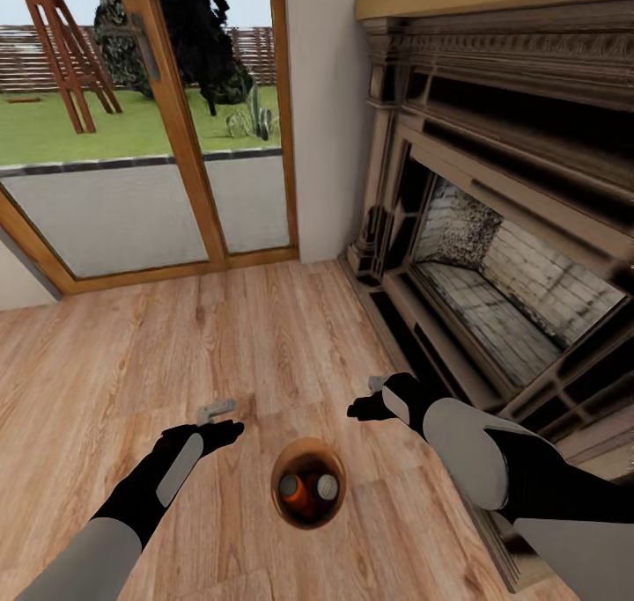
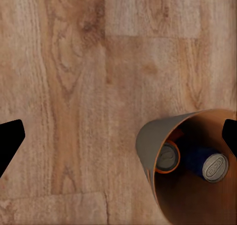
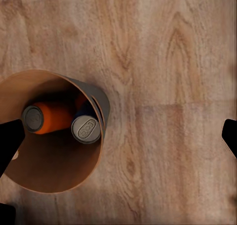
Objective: Put the three can of soda from the living room inside the tash can in the kitchen.
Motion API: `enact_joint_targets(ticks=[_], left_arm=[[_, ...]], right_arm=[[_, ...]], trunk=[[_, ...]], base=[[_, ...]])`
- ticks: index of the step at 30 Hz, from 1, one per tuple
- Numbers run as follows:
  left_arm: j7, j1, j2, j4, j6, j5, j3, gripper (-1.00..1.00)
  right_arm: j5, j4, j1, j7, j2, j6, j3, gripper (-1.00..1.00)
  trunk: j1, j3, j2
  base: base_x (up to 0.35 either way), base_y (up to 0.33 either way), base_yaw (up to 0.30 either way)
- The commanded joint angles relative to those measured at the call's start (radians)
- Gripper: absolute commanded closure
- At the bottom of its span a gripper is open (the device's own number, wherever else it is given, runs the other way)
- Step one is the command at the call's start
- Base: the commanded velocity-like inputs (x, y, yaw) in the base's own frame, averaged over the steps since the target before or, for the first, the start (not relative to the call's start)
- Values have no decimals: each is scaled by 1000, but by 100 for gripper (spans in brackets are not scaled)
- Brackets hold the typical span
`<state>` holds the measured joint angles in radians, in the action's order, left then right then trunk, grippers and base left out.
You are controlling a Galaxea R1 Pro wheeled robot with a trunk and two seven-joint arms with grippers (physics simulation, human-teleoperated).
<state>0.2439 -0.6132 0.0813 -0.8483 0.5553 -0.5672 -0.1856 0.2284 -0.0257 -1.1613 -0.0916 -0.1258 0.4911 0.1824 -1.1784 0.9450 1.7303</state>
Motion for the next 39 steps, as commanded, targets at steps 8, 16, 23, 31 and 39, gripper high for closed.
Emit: enact_joint_targets(ticks=[8,16,23,31,39], left_arm=[[-1,1,0,0,1,0,0,-100],[-3,3,0,-2,7,0,0,-100],[-11,55,9,-2,27,-7,4,-100],[-15,180,12,0,17,-3,8,-100],[-40,241,19,93,-96,3,3,-100]], right_arm=[[0,-1,0,1,0,0,-12,-100],[-2,-3,1,3,-2,0,-13,-100],[-5,-11,10,2,-5,9,-13,-100],[-5,-5,122,3,4,10,-12,-100],[-4,-2,237,6,41,-2,-12,-100]], trunk=[[31,-38,-56],[61,-75,-112],[88,-108,-161],[119,-146,-217],[150,-184,-273]], base=[[0,0,-89],[0,0,-61],[0,0,-10],[0,0,-1],[0,0,0]])
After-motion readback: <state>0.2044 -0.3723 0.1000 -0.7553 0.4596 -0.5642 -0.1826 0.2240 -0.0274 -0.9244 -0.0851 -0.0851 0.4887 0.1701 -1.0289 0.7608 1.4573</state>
